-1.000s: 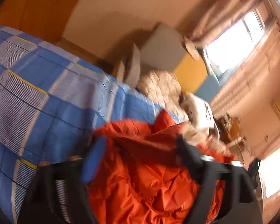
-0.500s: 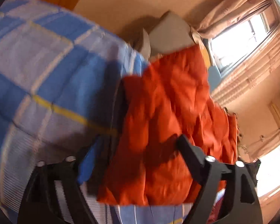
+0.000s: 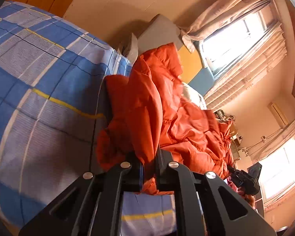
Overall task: Fold large clothes
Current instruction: 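Lift and fold the hem toward the collar with both grippers, then release, then grasp the folded jacket edge with the left gripper while the right gripper grasps it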
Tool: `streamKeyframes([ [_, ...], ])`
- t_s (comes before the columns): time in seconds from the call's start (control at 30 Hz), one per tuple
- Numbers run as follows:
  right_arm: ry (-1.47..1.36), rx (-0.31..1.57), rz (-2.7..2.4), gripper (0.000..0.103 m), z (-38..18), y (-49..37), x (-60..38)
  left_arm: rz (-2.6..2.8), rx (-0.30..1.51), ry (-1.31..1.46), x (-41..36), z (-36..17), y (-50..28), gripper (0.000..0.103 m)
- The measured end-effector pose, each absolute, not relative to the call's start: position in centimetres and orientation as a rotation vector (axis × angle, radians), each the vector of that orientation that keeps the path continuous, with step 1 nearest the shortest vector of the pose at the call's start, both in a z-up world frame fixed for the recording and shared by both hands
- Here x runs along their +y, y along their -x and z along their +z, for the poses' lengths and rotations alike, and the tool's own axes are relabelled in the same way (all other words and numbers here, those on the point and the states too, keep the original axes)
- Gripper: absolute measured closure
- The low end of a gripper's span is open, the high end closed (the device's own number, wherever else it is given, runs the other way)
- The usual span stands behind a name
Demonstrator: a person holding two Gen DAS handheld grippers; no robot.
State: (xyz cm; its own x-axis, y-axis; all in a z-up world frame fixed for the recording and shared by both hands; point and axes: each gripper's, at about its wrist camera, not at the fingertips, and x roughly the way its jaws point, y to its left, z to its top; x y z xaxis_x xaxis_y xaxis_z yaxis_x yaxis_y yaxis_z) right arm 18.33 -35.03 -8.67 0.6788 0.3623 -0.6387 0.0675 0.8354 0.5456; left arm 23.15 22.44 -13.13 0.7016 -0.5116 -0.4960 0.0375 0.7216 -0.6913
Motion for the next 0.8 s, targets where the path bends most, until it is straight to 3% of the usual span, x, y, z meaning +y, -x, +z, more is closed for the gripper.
streamKeyframes([
  [0.2,-0.521,0.855,0.201,0.091,-7.7,-11.7,-35.9,-0.333,0.758,0.690,23.1,-12.3,-15.8,0.096],
  [0.3,-0.495,0.900,0.183,0.090,-8.7,-9.2,-35.8,-0.290,0.794,0.658,23.0,-12.9,-13.7,0.088],
  [0.37,-0.453,0.916,0.158,0.079,-9.2,-8.8,-35.5,-0.249,0.795,0.629,22.8,-12.8,-13.2,0.073],
  [0.4,-0.430,0.915,0.147,0.074,-9.1,-8.9,-35.4,-0.225,0.783,0.605,22.7,-12.3,-13.2,0.055],
  [0.47,-0.357,0.890,0.082,0.045,-8.5,-9.5,-35.1,-0.195,0.750,0.575,22.8,-11.2,-13.3,0.049],
  [0.53,-0.303,0.839,0.044,0.033,-7.5,-10.5,-34.6,-0.183,0.716,0.554,23.1,-10.2,-13.5,0.038],
  [0.8,-0.086,0.770,-0.002,0.032,-6.0,-17.7,-30.3,-0.303,0.669,0.487,20.3,-8.3,-17.6,0.038],
])
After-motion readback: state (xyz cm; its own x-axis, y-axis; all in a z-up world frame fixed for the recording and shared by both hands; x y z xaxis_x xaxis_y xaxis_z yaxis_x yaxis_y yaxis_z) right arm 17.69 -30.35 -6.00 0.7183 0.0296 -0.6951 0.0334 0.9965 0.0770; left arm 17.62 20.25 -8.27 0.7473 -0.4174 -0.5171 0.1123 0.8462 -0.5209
